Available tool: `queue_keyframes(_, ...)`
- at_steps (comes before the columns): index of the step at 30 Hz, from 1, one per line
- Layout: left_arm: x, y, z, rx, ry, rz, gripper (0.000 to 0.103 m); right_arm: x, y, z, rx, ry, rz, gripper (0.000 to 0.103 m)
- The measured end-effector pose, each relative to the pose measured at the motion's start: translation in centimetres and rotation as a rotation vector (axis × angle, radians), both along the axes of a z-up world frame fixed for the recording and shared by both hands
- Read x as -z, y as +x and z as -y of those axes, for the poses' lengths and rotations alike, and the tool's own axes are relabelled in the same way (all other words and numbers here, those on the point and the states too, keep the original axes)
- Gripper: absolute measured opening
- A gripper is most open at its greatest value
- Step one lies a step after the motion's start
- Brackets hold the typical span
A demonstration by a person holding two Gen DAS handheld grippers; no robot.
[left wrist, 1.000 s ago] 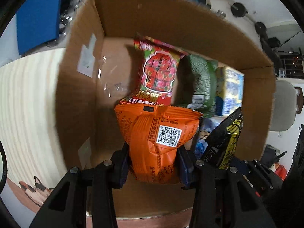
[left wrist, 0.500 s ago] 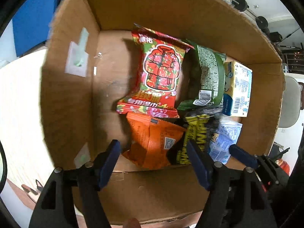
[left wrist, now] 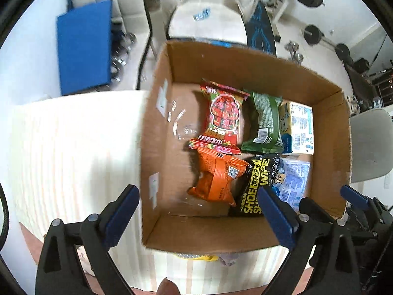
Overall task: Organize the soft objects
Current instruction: 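Lower both packs into the box and open both tools, then grasp the lilac cloth with the right tool while the left grasps the yellow sponge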
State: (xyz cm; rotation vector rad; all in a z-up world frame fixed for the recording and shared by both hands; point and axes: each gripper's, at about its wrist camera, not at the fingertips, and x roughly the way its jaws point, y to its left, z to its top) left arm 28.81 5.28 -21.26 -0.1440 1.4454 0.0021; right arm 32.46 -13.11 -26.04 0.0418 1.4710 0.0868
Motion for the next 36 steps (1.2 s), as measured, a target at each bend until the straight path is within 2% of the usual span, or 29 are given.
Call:
queue_keyframes(2, -0.6, 0.9, -0.4, -0.001, 0.018, 0.043, 0.098, -0.7, -0.5, -0.1, 0.003, -0.019, 0.037, 0.103)
queue_keyframes(14, -6.1, -4.3, 0.5, -0.003, 0.109, 0.217, 0.098, -6.1, -5.9, 0.2, 0.023, -0.052, 0.178, 0.103)
queue_keyframes(23, -7.3, -5.8, 0.2, -0.029, 0.101, 0.247, 0.098, -8.7, -8.1, 0.9, 0.044, -0.03, 0.23, 0.103)
queue_keyframes(28, -4.6, -7.8, -2.6, -0.094, 0.116, 0.172, 0.098, -7.8, -9.5, -0.1, 0.004, 0.039, 0.207, 0.103)
queue_keyframes(31, -1.4, -9.6, -4.8, -0.149, 0.126, 0.103, 0.098, -5.0, -10.7, -2.0, -0.068, 0.071, 0.132, 0.103)
queue_keyframes(36, 5.4, -11.9, -8.3, -0.24, 0.039, -0.043, 0.098, 0.7, -12.0, -6.3, -0.202, 0.074, 0.053, 0.101)
